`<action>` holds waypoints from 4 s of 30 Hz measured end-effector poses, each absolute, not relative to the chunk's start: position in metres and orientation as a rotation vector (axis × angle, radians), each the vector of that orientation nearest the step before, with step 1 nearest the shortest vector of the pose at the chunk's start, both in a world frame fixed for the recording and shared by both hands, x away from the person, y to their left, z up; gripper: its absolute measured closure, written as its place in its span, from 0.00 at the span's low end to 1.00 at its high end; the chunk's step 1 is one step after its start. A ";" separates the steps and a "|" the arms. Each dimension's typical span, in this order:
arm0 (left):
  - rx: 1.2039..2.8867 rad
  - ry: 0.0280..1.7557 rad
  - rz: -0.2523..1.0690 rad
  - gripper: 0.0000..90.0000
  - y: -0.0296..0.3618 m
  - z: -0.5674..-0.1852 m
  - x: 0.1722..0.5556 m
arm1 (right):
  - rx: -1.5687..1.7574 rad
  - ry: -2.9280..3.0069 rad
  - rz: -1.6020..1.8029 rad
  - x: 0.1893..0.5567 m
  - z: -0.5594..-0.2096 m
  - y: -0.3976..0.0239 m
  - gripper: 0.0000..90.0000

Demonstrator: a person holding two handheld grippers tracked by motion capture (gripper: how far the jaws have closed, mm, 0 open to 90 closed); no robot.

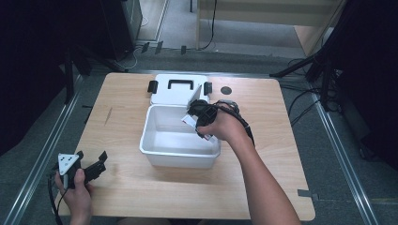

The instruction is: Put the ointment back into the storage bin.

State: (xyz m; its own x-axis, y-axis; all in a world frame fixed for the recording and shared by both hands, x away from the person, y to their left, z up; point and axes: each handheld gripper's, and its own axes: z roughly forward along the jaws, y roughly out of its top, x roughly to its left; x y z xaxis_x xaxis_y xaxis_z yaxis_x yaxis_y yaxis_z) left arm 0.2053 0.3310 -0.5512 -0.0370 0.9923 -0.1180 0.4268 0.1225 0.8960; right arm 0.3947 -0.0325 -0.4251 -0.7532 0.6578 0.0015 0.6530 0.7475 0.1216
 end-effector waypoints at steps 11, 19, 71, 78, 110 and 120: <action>1.421 1.592 0.878 0.15 0.331 -0.551 0.206 | 1.006 2.915 0.094 0.393 -0.446 -0.023 0.80; 1.420 1.597 0.878 0.15 0.331 -0.551 0.206 | 0.997 2.936 0.053 0.394 -0.457 -0.018 0.80; 1.424 1.595 0.885 0.15 0.330 -0.551 0.206 | 0.977 2.839 0.282 0.368 -0.395 -0.049 0.00; 1.425 1.596 0.886 0.15 0.330 -0.551 0.206 | 1.025 2.775 0.332 0.364 -0.380 -0.073 0.00; 1.453 1.566 0.935 0.15 0.325 -0.551 0.203 | 1.332 2.371 0.738 0.296 -0.467 -0.271 0.00; 1.449 1.562 0.945 0.15 0.324 -0.551 0.202 | 1.406 2.177 0.920 0.256 -0.519 -0.325 0.00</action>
